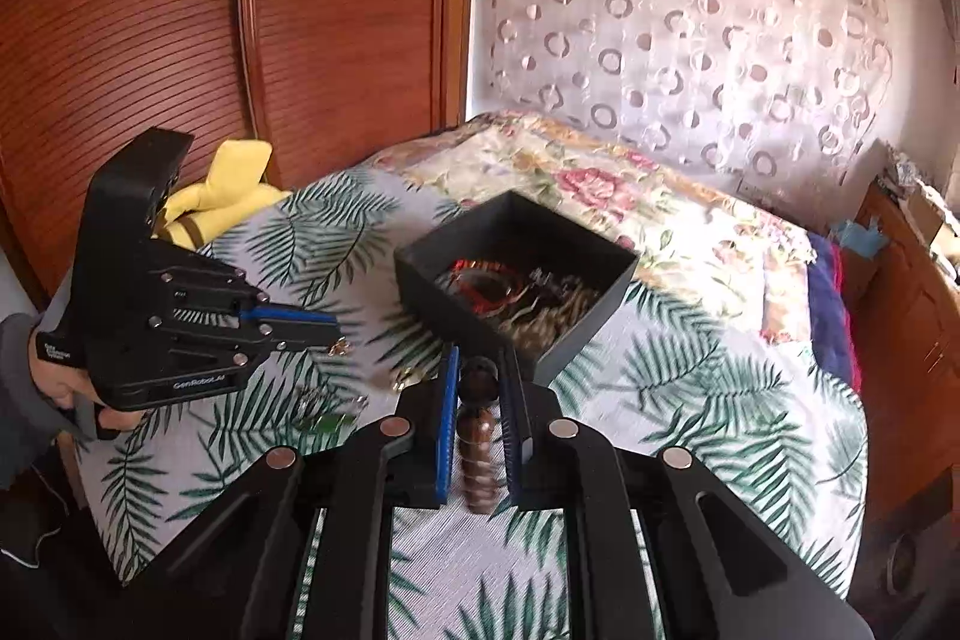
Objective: Organize jewelry
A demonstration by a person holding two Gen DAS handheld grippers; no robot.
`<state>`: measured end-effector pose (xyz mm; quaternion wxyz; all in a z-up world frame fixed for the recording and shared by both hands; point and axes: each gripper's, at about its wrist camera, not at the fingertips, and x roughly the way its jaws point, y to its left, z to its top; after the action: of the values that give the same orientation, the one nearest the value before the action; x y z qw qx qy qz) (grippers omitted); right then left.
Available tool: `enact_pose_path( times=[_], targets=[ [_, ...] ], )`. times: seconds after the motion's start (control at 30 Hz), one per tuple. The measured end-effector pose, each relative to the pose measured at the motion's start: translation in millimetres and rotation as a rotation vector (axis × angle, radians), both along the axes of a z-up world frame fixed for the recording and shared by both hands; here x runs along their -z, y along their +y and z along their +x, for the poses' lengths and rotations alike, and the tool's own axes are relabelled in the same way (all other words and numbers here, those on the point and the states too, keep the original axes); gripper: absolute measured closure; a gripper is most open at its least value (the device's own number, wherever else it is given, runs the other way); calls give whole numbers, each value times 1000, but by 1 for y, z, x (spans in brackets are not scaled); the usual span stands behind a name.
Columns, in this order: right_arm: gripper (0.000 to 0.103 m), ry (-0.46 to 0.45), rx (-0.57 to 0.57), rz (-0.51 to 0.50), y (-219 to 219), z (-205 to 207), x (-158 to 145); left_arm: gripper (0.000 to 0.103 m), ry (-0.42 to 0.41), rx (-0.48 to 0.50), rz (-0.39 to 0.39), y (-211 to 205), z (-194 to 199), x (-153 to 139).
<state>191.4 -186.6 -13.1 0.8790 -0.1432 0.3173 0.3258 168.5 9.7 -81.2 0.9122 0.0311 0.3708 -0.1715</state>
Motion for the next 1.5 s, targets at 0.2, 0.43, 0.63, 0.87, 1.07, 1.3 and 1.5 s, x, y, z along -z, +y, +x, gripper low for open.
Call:
enact_pose_path(
  times=[0.2, 0.43, 0.63, 0.87, 1.07, 1.3, 1.5],
  targets=[
    [88, -36, 29, -2, 3, 17, -17, 100, -19, -16, -6, 2, 6, -10],
    [88, -78, 54, 19, 13, 40, -39, 100, -38, -24, -3, 2, 16, -19],
    [88, -66, 61, -4, 26, 63, -40, 100, -65, -37, -5, 1, 33, -32],
    [88, -64, 76, -18, 36, 77, -39, 100, -78, -53, -10, 0, 56, -40],
    [88, -56, 76, 4, 38, 81, -39, 100, -80, -53, -17, -5, 75, -44],
    [81, 78, 95, 32, 27, 91, -9, 100, -54, -57, -50, -9, 93, -40],
    [73, 97, 112, 39, 19, 91, 0, 100, -43, -58, -89, -6, 98, -40]
  ],
)
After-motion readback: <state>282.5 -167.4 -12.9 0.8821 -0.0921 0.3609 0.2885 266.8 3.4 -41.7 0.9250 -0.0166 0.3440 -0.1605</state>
